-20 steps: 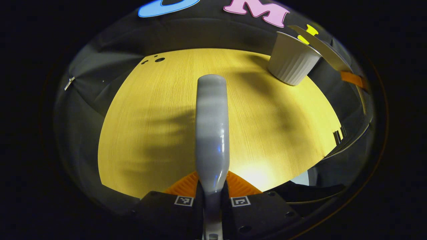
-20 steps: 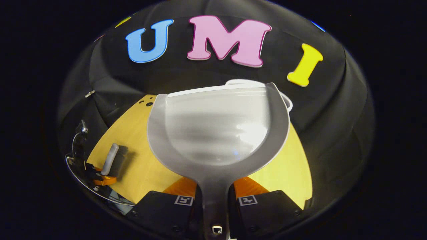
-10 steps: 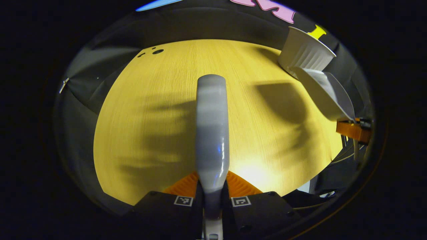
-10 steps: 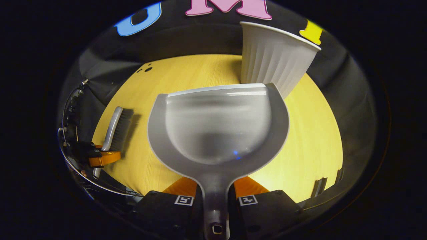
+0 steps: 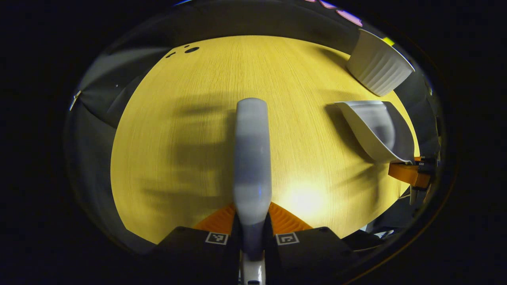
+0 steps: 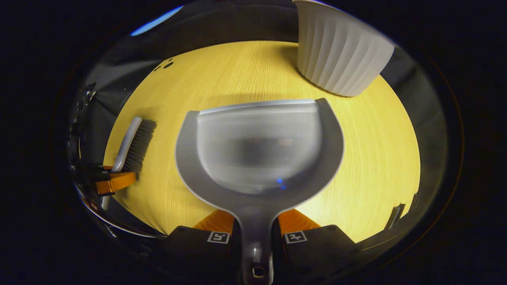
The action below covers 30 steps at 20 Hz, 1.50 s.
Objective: Pick up the small broom and dustpan from the desktop, sweep the trash into the dustpan with the broom, and then empty the trash into the garbage bin.
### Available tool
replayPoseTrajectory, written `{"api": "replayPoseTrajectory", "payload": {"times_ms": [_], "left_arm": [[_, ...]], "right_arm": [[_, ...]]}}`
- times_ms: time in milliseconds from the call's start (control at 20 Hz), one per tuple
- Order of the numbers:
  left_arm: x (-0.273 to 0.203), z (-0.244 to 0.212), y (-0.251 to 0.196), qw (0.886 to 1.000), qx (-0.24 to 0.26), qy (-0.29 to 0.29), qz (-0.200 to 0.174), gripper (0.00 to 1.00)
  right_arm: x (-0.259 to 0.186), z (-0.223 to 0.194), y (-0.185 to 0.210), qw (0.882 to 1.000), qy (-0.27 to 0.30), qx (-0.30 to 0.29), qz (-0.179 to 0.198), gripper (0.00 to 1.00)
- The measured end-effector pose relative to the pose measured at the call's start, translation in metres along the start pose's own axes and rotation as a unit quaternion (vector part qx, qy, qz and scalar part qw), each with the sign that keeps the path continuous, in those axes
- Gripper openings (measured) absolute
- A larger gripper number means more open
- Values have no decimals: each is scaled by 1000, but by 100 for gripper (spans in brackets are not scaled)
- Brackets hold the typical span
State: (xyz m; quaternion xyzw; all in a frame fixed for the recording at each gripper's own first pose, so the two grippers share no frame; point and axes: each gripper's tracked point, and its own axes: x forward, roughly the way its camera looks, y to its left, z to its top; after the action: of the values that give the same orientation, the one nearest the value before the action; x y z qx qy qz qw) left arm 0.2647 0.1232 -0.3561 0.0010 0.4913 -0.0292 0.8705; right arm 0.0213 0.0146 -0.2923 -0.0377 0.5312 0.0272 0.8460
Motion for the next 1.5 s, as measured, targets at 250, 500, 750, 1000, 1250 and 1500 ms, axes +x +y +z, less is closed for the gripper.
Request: {"api": "replayPoseTrajectory", "payload": {"times_ms": [250, 500, 750, 1000, 1250, 1500], "left_arm": [[-9, 11, 0, 1000, 15, -14, 19, 29], [-27, 5, -7, 999, 13, -37, 11, 63], [-75, 12, -24, 995, 1, -96, -11, 96], [-151, 49, -42, 973, 39, -226, 3, 96], [-247, 97, -79, 912, 77, -402, 0, 96], [-328, 112, -110, 845, 50, -531, -37, 96]], "right_arm": [[4, 6, 1, 1000, 11, 14, 13, 36], [-11, 16, 10, 999, -12, 23, 37, 47], [-60, 42, 8, 996, -74, 27, 39, 100], [-138, 80, 0, 982, -186, 25, 25, 99], [-226, 128, -28, 936, -350, 22, -27, 99], [-295, 144, -44, 871, -485, 11, -77, 98]]}}
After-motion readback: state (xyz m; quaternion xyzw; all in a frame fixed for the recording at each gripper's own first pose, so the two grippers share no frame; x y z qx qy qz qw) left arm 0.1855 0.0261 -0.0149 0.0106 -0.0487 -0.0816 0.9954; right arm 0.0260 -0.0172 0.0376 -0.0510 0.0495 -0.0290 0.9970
